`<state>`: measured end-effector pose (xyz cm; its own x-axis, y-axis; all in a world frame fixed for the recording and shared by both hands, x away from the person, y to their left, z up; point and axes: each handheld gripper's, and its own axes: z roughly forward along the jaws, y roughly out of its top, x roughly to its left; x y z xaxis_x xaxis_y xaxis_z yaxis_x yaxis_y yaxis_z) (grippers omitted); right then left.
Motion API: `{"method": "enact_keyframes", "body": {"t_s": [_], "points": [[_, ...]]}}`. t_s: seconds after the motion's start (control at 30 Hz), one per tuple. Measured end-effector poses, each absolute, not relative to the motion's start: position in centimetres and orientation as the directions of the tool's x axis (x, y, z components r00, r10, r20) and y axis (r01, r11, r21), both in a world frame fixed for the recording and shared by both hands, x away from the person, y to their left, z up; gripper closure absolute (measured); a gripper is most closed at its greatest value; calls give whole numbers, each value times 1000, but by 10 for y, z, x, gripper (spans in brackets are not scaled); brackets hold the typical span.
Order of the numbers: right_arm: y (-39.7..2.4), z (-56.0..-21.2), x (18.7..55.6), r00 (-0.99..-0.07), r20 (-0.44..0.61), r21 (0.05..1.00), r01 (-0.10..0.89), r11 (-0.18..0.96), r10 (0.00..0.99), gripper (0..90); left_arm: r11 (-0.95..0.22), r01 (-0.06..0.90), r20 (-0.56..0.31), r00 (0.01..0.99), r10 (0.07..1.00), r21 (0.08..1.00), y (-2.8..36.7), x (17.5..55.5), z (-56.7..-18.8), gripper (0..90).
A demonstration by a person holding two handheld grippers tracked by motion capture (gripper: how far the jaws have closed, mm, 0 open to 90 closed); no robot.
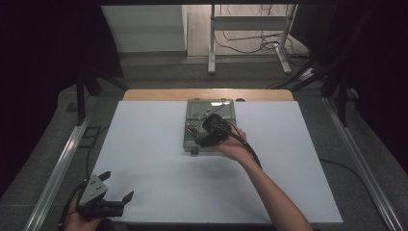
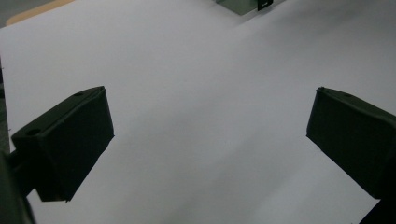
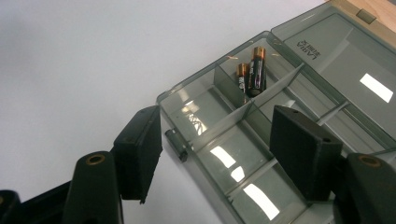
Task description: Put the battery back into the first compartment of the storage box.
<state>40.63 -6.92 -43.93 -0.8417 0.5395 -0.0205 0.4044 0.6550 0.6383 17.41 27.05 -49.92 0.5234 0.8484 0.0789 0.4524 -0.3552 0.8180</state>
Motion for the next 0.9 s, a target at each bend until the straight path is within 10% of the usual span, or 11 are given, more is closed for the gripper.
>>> {"method": "enact_keyframes", "body": {"t_s": [0.9], "points": [[-114, -448, 371, -816, 14, 679, 431, 594, 577, 301, -357, 452, 80, 524, 848, 817, 270, 174, -499, 14]]}}
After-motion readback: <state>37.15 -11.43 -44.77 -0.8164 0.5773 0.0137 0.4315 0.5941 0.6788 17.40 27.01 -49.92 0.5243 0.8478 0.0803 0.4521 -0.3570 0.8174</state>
